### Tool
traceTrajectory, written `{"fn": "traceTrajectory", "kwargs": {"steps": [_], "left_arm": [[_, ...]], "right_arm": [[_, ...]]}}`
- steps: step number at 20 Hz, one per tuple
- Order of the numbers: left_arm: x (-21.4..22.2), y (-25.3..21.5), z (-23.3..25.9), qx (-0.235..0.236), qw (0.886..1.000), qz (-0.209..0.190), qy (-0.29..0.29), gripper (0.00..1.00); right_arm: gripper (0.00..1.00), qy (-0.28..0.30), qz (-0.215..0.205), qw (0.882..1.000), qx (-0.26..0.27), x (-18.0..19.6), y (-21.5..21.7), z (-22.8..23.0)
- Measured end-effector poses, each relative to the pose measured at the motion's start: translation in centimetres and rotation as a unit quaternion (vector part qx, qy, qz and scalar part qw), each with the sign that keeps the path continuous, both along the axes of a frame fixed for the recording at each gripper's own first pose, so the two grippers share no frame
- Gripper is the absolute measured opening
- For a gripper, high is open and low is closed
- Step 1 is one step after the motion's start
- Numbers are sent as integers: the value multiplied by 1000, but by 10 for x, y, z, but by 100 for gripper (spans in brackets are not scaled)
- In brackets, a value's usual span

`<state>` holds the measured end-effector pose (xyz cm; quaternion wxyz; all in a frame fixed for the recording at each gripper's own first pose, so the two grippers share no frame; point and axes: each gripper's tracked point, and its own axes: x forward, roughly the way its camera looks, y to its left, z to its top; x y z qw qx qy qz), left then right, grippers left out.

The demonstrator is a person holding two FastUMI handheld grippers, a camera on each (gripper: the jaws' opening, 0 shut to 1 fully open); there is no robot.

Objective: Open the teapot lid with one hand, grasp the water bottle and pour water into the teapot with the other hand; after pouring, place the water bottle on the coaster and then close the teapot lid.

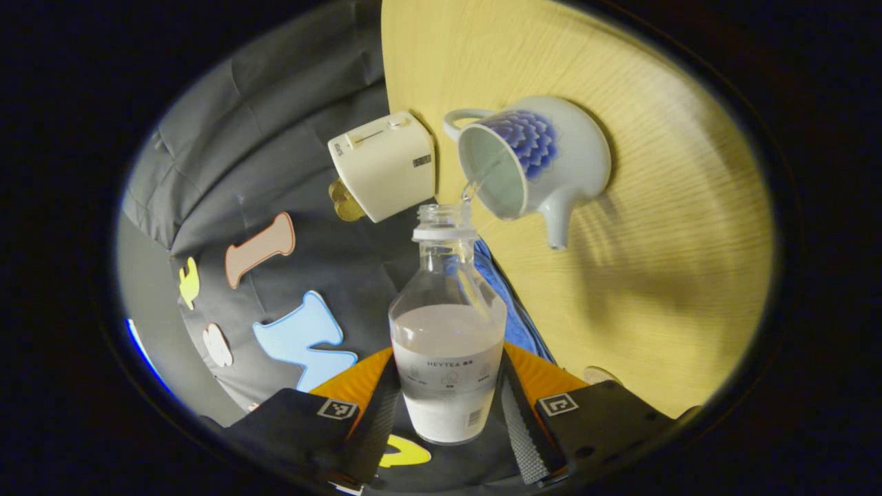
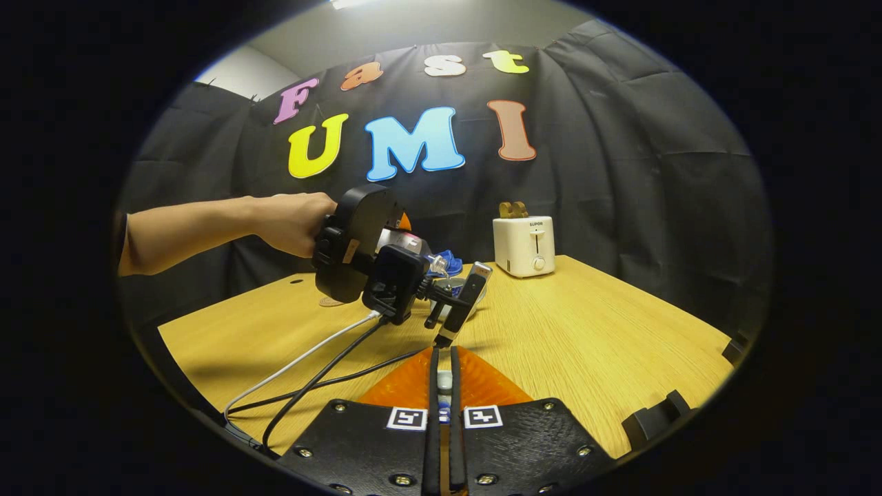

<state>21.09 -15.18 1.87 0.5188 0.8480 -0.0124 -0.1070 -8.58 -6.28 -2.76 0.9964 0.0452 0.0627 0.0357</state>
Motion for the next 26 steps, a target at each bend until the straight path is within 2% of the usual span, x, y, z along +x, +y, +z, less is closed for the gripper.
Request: {"fn": "traceTrajectory", "kwargs": {"steps": [13,14,15,26], "left_arm": [[-1,-5,8,58,998,-17,-26,87],[-2,-6,9,61,998,-20,-27,80],[-2,-8,9,63,997,-22,-28,87],[-5,-16,18,86,995,-33,-41,87]], "right_arm": [[5,-2,-4,1000,5,1,-3,2],[5,-2,-4,1000,5,0,-4,1],[5,-2,-4,1000,4,0,-4,1],[5,-6,-2,1000,0,0,-2,5]]}}
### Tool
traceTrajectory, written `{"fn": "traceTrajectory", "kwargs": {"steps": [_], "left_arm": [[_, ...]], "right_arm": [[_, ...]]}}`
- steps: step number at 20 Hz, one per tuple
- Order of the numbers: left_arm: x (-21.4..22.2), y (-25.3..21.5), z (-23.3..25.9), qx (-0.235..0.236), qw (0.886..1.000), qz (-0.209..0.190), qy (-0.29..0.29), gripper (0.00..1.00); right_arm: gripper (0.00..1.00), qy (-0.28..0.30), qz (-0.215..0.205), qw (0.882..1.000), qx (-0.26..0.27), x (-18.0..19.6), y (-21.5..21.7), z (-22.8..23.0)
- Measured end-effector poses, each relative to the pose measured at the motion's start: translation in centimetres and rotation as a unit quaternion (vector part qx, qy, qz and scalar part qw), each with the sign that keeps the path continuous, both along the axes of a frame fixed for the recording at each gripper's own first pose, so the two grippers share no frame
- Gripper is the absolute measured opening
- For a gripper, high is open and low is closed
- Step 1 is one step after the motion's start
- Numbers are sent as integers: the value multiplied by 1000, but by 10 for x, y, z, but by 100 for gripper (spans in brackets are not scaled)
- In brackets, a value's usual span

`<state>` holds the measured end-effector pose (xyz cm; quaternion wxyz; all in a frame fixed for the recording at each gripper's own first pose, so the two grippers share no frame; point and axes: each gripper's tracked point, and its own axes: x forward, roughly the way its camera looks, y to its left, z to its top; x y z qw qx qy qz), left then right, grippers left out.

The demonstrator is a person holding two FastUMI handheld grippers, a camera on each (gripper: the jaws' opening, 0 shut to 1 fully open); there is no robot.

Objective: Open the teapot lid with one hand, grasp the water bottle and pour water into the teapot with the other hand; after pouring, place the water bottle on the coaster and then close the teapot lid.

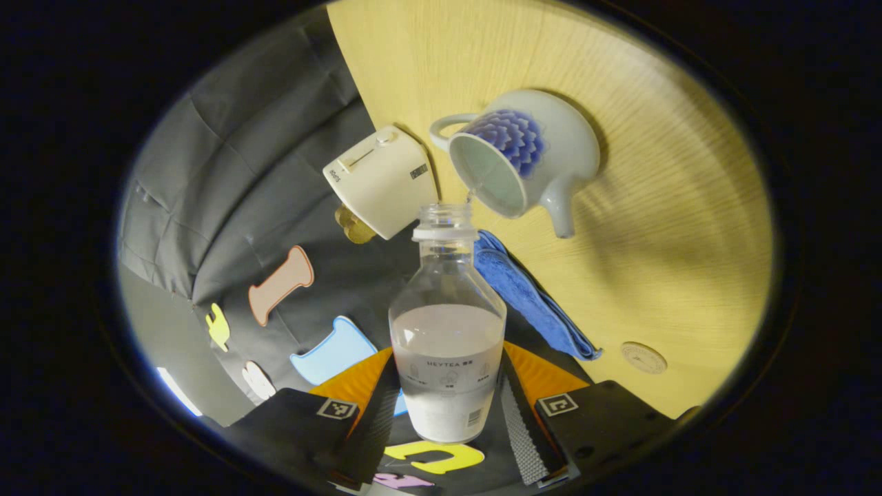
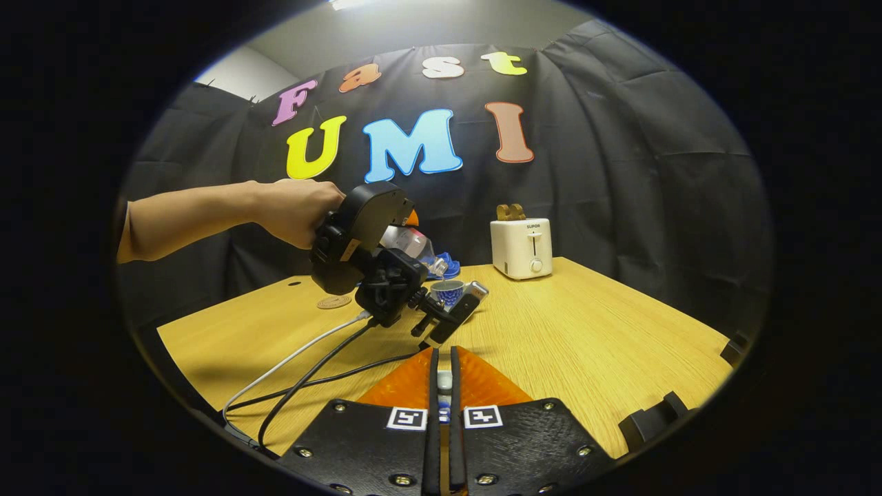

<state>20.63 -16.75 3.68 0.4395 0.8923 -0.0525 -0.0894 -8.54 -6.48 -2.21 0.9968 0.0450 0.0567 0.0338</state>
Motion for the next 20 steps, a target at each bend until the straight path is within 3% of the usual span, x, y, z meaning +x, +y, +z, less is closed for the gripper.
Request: {"fn": "traceTrajectory", "kwargs": {"steps": [9,20], "left_arm": [[-3,-2,0,-11,1000,-3,5,87],[-2,6,-27,-106,993,1,58,87]], "right_arm": [[5,0,5,1000,-3,-1,3,0],[5,0,-5,1000,-5,-1,-1,3]]}}
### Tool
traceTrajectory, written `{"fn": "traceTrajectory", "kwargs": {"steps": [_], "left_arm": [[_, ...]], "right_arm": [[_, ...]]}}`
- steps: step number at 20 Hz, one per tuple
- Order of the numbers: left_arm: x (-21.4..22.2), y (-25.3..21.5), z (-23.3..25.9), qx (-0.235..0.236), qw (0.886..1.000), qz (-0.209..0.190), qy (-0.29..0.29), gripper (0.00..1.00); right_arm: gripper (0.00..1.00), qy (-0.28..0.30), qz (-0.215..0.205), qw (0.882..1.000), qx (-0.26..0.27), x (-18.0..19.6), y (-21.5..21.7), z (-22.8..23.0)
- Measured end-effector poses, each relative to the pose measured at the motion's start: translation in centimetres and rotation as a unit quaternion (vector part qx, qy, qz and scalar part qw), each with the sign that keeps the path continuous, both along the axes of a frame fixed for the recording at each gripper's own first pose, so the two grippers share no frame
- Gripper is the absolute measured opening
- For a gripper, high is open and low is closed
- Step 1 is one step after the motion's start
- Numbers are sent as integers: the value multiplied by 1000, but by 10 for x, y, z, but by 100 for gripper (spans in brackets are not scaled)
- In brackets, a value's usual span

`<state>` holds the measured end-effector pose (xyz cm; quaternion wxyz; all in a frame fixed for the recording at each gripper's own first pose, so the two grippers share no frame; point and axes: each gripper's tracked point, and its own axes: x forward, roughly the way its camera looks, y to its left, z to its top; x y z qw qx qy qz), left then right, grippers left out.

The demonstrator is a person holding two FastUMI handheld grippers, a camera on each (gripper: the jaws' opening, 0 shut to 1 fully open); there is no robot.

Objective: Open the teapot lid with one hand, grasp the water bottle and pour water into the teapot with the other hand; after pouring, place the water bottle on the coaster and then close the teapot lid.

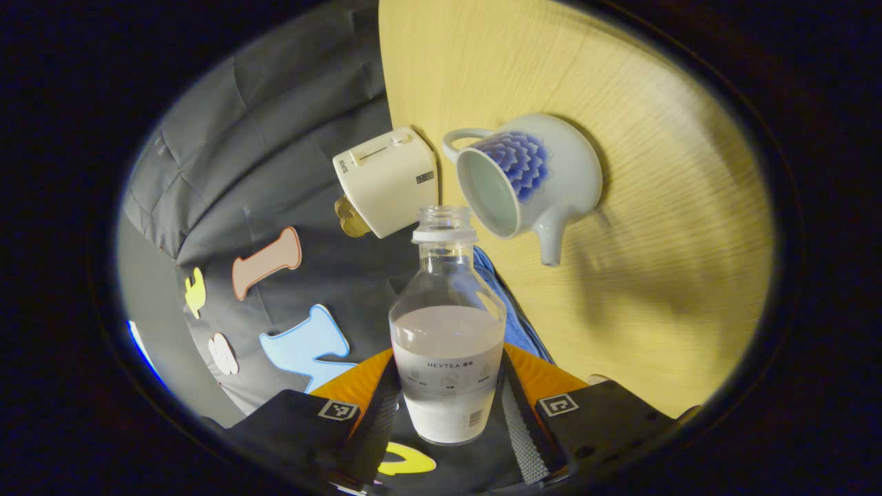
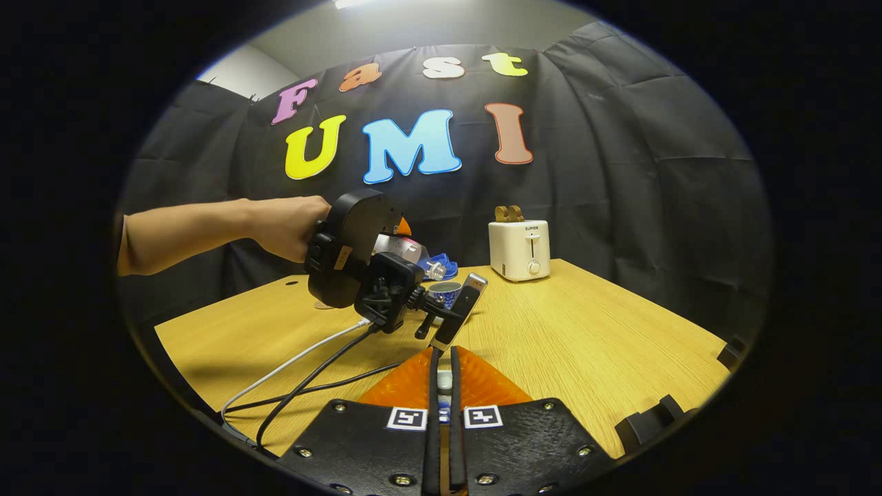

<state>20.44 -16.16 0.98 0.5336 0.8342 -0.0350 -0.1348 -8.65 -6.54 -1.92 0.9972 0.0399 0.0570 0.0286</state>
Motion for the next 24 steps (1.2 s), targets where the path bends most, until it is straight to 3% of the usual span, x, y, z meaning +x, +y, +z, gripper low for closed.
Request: {"fn": "traceTrajectory", "kwargs": {"steps": [7,12,17,18,22,24], "left_arm": [[-11,23,-2,-164,985,17,45,87],[-25,54,-9,-302,948,45,85,88],[-52,86,-6,-457,880,66,112,88],[-55,95,-4,-497,857,73,117,87],[-83,128,16,-601,789,78,103,87],[-94,142,37,-664,739,65,91,87]], "right_arm": [[5,-30,-2,1000,-6,-2,0,27],[5,-56,-1,998,-17,3,4,48],[5,-63,7,998,-26,26,9,55],[5,-66,11,997,-27,34,12,58],[5,-74,17,997,-31,60,22,65],[5,-77,19,996,-29,72,27,67]]}}
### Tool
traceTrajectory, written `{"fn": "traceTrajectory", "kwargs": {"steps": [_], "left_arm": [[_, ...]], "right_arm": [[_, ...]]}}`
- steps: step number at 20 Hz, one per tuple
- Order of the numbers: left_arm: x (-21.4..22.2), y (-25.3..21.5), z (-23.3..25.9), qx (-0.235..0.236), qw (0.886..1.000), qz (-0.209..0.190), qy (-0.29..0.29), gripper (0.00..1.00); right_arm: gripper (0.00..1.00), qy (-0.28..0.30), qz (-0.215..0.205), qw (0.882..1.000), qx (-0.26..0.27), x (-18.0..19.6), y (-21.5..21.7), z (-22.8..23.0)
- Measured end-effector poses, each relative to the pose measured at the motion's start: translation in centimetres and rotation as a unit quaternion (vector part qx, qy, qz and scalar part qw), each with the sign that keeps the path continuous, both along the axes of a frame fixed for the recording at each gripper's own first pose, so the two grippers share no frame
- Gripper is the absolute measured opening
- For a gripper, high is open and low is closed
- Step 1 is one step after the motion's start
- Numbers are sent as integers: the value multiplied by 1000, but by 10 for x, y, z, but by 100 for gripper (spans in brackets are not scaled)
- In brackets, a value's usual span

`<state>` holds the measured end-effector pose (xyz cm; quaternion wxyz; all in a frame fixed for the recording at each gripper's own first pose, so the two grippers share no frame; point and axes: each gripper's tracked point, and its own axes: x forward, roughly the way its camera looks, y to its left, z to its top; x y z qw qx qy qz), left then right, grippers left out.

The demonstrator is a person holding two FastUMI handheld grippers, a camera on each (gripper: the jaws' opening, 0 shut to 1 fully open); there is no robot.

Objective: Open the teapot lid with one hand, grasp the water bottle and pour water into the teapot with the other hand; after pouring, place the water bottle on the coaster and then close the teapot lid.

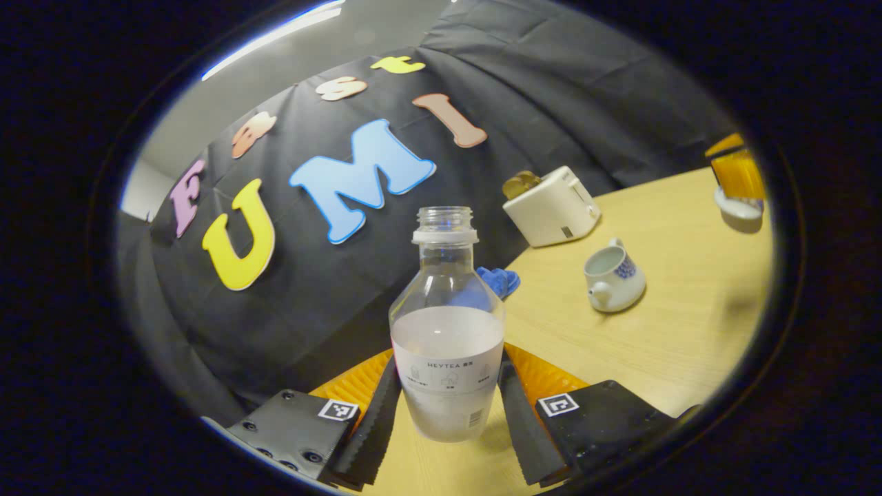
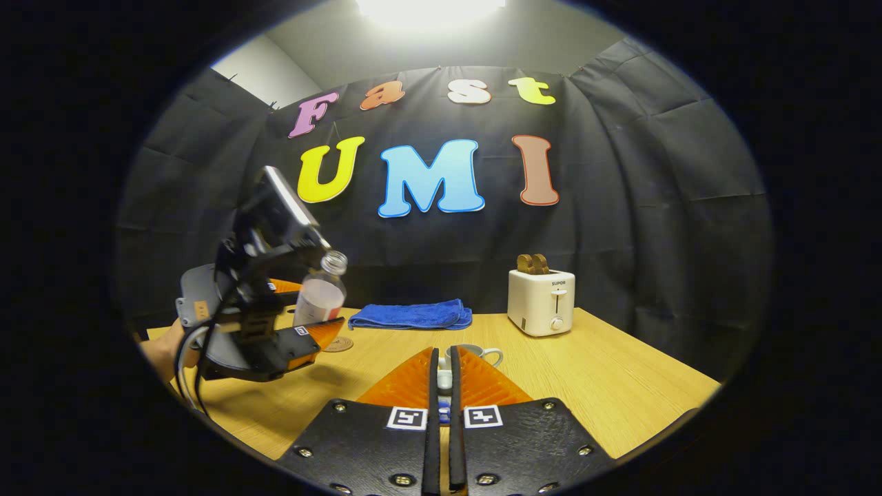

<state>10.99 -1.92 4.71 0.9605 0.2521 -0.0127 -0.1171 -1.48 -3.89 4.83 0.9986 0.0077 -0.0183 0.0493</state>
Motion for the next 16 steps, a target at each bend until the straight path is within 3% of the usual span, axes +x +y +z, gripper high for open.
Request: {"fn": "traceTrajectory", "kwargs": {"steps": [3,5,16], "left_arm": [[-5,16,18,-113,994,2,-5,87],[1,29,22,-157,988,6,-4,87],[103,88,10,-257,966,35,-1,87]], "right_arm": [[5,1,1,1000,-2,16,6,-1],[5,3,4,1000,-2,23,11,-3],[5,24,7,1000,10,45,8,-21]]}}
